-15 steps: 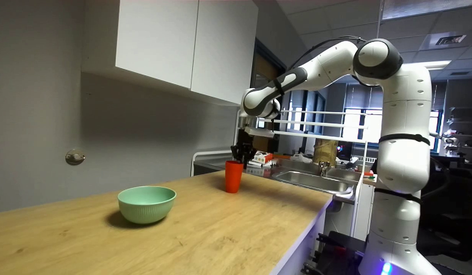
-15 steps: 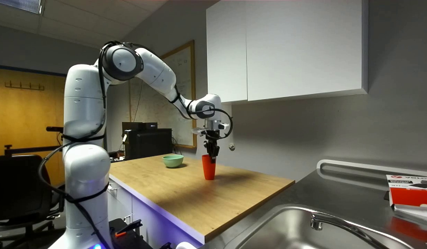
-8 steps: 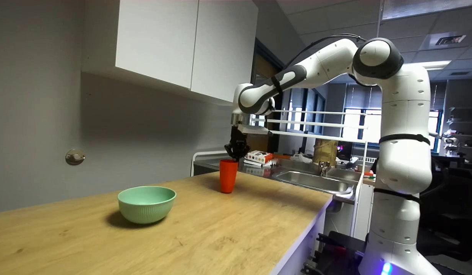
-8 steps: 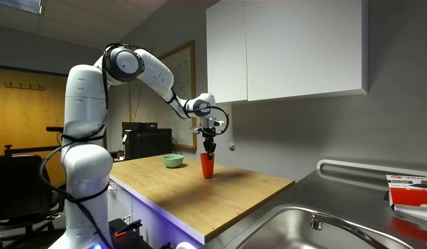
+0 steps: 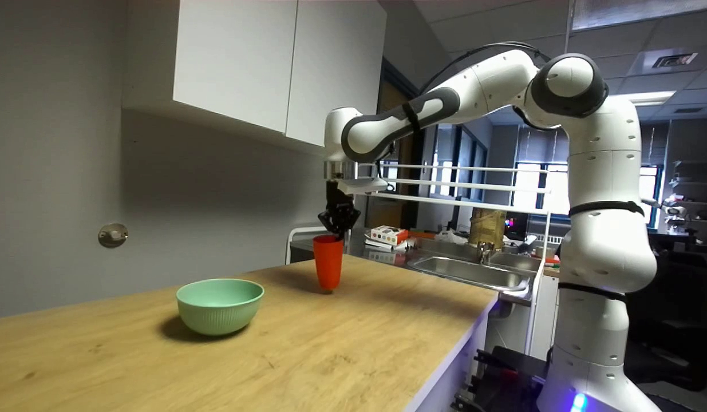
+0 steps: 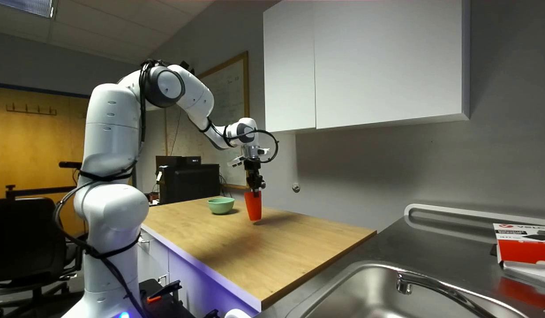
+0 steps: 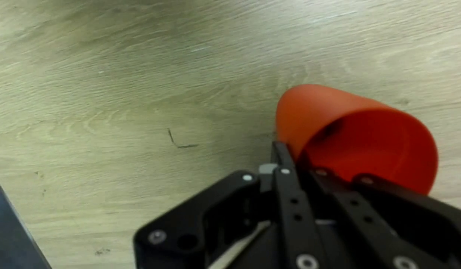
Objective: Pour the contents of the cup into the bowl
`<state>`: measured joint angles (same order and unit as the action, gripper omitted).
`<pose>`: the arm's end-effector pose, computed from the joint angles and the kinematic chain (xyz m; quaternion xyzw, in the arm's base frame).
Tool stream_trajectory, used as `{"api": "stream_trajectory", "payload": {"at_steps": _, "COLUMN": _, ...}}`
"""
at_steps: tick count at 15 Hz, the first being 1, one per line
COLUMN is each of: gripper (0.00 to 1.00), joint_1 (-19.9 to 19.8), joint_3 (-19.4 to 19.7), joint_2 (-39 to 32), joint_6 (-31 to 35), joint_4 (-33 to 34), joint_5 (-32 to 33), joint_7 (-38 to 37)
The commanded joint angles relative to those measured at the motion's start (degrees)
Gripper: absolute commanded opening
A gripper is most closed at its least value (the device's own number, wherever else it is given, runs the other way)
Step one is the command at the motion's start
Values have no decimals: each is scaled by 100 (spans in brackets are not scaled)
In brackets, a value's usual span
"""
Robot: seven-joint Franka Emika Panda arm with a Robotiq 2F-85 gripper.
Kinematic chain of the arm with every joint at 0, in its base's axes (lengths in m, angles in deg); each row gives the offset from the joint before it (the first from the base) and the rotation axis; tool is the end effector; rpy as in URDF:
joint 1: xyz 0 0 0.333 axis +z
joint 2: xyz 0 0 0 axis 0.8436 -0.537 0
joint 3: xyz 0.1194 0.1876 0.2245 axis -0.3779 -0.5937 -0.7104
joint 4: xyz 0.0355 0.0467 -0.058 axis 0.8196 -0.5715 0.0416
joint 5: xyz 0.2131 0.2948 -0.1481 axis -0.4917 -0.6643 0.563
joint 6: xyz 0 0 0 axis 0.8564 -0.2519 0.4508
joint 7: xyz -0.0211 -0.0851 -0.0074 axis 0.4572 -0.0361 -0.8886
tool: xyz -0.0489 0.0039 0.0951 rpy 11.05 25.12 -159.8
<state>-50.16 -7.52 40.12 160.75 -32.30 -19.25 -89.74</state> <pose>0.5649 0.1027 0.4357 0.9864 -0.1413 0.0211 0.0807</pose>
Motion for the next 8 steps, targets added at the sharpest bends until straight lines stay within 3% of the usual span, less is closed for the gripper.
{"api": "stream_trajectory", "payload": {"at_steps": 1, "gripper": 1, "joint_1": 372, "joint_3": -290, "joint_2": -287, "joint_6": -647, "joint_4": 667, "joint_5": 514, "joint_7": -435}}
{"api": "stream_trajectory", "payload": {"at_steps": 8, "gripper": 1, "joint_1": 1292, "joint_3": -720, "joint_2": -1076, "joint_6": -1838, "joint_4": 1870, "joint_5": 1629, "joint_7": -892}}
